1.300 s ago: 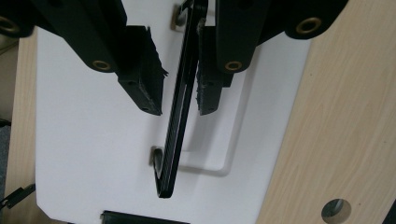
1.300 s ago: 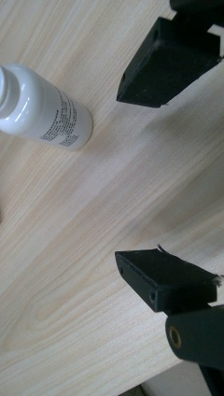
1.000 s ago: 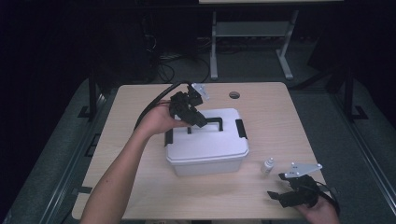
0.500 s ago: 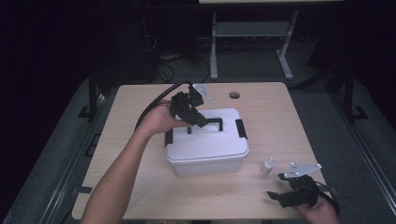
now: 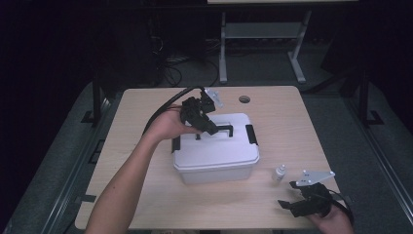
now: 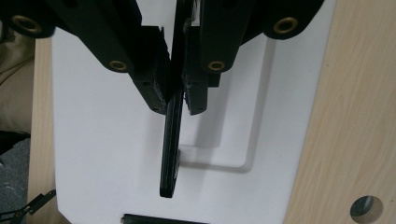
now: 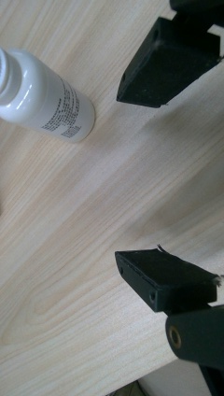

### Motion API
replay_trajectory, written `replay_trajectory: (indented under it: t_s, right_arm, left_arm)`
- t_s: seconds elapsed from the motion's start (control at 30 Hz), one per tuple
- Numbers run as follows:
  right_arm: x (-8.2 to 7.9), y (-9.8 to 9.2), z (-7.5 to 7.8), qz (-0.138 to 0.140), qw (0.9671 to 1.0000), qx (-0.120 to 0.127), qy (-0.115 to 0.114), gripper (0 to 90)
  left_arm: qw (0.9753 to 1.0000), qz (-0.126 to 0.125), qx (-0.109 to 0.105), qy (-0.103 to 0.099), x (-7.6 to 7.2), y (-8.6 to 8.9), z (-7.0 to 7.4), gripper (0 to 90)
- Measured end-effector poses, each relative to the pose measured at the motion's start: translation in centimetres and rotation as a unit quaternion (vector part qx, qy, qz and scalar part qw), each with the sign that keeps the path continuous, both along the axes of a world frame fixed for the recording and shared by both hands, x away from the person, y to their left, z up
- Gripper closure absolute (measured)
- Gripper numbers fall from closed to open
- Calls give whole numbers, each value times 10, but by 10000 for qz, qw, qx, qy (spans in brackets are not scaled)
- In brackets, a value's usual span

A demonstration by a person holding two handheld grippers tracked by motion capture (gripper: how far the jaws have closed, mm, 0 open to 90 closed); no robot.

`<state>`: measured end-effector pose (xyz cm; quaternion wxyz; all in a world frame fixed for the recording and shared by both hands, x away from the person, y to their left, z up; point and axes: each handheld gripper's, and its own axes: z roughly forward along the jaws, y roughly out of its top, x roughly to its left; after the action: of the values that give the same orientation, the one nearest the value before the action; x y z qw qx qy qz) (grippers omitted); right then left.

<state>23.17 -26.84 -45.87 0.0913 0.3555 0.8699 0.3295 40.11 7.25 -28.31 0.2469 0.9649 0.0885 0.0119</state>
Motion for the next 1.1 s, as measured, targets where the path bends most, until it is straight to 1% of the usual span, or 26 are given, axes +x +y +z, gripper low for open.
replay_trajectory:
  t_s: [0.1,0.17,0.37,0.5,0.53,0.67,0.9,1.1]
  right_arm:
    - [0,0,0,3,10000,0,4,188]
    - [0,0,0,2,10000,1,5,188]
    - [0,0,0,15,10000,-7,-6,188]
    - [0,-1,0,-24,10000,-9,10,188]
    - [0,0,0,-21,10000,-2,18,188]
    - [0,-1,0,-22,10000,3,15,189]
    - [-1,-2,0,-32,10000,3,8,188]
    - [0,-2,1,-24,10000,-7,7,188]
  left_arm:
    - [10000,-52,-3,0,-1,0,0,819]
    - [10000,-90,31,-2,-1,0,0,821]
    - [9999,-138,62,-1,0,-1,1,832]
    - [9998,-180,2,29,0,-1,1,837]
    - [9998,-199,-10,69,1,-1,1,839]
    - [9997,-232,11,81,2,-2,1,841]
    - [9996,-268,-17,68,3,-2,2,843]
    - [9996,-254,-96,53,3,0,5,844]
